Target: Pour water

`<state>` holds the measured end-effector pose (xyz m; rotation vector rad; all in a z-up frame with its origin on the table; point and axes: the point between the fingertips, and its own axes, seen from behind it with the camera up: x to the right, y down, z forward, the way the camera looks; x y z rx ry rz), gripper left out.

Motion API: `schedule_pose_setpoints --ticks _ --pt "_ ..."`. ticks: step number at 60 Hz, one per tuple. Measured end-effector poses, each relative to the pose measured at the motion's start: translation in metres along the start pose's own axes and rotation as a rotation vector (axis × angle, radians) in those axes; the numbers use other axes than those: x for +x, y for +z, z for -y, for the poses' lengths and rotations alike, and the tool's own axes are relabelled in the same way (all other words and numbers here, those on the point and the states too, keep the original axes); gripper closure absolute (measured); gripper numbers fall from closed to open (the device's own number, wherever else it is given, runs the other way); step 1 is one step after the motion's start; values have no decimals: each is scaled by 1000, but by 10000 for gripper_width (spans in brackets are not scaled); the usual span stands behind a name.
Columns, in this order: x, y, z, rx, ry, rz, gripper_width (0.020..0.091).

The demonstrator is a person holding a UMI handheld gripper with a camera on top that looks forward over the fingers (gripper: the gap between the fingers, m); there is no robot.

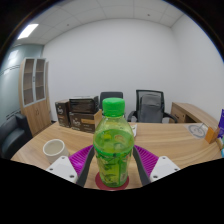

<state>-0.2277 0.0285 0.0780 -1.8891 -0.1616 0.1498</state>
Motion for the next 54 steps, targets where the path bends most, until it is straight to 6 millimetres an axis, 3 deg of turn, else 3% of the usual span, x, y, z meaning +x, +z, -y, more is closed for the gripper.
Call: schedule_pose_setpoints --ticks 4,18,28,38,45,54 --pt "1 -17 -6 -24 4 -21 234" --pt "-17 -126 -35 -174 76 -113 251" --pt "-44 -195 -16 -184 102 -152 248" --pt "-46 -234 19 -142 97 -211 239" --pt "-43 -252 40 -96 90 -238 243" --pt "-43 -264 54 -56 81 -258 244"
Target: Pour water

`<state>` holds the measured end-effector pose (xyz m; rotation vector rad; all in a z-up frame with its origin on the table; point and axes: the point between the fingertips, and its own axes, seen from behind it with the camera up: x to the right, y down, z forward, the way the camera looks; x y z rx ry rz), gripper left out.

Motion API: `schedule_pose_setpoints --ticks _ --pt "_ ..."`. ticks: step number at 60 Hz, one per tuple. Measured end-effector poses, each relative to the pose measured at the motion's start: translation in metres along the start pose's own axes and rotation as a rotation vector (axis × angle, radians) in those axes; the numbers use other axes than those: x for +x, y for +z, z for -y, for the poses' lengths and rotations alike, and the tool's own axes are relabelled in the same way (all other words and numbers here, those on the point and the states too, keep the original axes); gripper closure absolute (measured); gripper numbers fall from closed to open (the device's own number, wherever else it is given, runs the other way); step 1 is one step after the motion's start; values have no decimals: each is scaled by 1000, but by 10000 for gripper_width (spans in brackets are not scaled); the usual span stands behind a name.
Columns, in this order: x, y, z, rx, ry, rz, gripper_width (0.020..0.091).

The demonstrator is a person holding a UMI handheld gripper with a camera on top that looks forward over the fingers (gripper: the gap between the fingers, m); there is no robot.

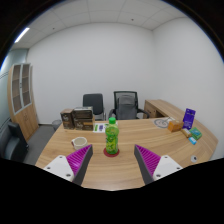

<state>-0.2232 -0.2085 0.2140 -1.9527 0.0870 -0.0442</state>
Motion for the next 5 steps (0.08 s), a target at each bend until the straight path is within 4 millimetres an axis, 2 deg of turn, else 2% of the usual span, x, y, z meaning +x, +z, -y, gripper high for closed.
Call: schedule_pose_setpoints --ticks 5 --pt "0 -4 4 13 8 -3 246"
